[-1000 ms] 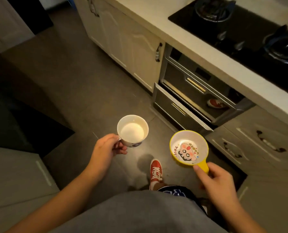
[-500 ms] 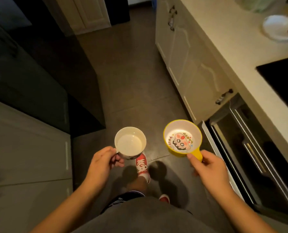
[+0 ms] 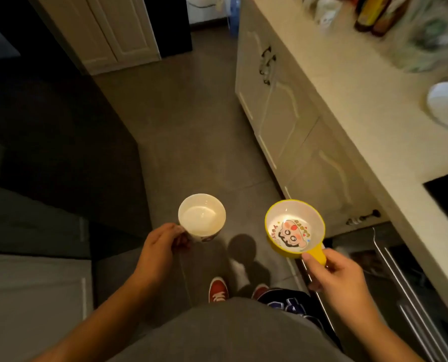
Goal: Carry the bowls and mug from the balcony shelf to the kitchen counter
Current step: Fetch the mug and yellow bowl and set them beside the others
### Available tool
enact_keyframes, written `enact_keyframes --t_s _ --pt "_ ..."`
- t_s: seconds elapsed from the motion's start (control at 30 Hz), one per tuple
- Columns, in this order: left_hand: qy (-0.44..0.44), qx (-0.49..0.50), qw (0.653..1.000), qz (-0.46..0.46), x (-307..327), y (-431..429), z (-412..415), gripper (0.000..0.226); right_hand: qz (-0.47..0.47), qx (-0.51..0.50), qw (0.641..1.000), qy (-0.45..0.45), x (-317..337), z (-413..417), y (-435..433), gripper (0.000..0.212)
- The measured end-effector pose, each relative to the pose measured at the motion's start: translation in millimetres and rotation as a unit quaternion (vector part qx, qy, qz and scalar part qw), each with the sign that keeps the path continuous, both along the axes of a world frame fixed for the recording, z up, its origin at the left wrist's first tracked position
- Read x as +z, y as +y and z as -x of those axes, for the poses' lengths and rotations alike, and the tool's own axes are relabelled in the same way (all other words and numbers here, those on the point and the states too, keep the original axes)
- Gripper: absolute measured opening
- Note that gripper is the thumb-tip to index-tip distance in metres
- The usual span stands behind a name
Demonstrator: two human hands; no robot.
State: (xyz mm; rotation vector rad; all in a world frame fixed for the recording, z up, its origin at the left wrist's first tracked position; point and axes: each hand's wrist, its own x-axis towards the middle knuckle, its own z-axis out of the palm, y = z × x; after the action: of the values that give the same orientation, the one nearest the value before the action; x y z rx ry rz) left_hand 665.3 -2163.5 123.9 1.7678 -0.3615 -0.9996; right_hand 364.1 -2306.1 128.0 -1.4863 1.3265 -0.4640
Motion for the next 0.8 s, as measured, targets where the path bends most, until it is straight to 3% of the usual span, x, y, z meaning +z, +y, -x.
enact_keyframes --t_s 0.33,0.57,0.73,0.8 --pt "0.017 -0.002 0.998 0.059 -3 -197 -45 0.039 0.017 -0.025 0.998 0.056 -17 -27 -149 0.014" --pt "0.023 0.03 0.996 0.079 18 -281 -88 0.036 0.032 0.056 0.996 0.056 8 -104 -279 0.04" --pt "0.05 0.108 0.99 0.078 32 -308 -127 0.05 0.048 0.108 0.991 0.056 20 -184 -347 0.016" --pt "0.047 0.123 0.989 0.061 31 -320 -149 0.04 0.051 0.118 0.99 0.053 19 -219 -370 0.018"
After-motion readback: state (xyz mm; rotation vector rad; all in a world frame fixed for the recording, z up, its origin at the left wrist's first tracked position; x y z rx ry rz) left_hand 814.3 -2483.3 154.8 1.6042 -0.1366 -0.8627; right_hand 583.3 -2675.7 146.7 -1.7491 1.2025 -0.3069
